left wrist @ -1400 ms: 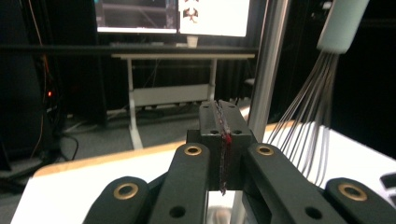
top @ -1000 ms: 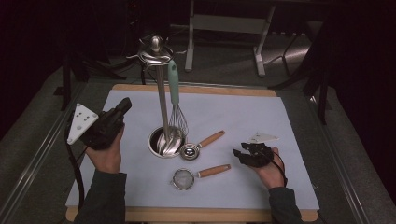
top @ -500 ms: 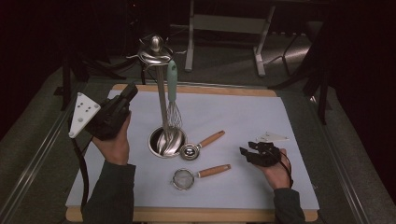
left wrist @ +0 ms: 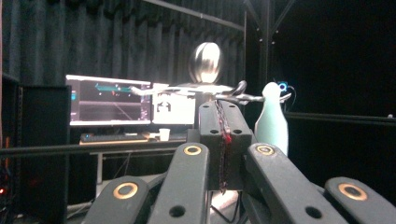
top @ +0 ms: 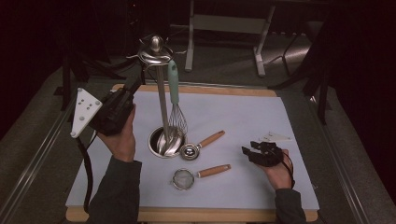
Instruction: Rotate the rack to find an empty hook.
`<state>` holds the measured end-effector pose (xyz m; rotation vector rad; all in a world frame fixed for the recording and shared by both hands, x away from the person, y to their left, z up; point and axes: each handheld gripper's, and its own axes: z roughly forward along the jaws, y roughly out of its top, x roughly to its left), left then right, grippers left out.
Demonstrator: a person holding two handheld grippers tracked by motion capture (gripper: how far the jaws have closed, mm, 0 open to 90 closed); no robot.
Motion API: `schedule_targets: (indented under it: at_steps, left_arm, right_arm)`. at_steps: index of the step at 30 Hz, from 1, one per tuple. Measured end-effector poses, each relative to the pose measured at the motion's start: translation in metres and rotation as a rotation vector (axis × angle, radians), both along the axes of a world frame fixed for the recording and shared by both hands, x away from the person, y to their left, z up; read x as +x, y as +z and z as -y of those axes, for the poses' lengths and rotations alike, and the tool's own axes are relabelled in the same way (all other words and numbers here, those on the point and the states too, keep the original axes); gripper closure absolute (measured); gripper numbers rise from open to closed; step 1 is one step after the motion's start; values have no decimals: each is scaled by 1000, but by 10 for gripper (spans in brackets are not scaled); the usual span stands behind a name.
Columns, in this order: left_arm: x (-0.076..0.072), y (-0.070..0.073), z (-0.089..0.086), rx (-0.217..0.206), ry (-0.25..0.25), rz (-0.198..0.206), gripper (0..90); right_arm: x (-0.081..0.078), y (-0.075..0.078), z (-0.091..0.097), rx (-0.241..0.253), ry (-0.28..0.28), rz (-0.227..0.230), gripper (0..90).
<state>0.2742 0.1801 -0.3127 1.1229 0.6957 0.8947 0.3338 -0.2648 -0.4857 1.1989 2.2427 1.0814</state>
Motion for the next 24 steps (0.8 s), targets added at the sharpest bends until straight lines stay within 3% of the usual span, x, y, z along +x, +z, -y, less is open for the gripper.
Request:
schedule_targets:
  at_steps: [8,24]
  left_arm:
    - [-2,3,7,-10,-14,41,896]
    - [2,4,18,-1,-27,41,896]
  right_arm:
    - [0,-2,0,0,0,-7,518]
    - [0,-5,0,5,-3,-15,518]
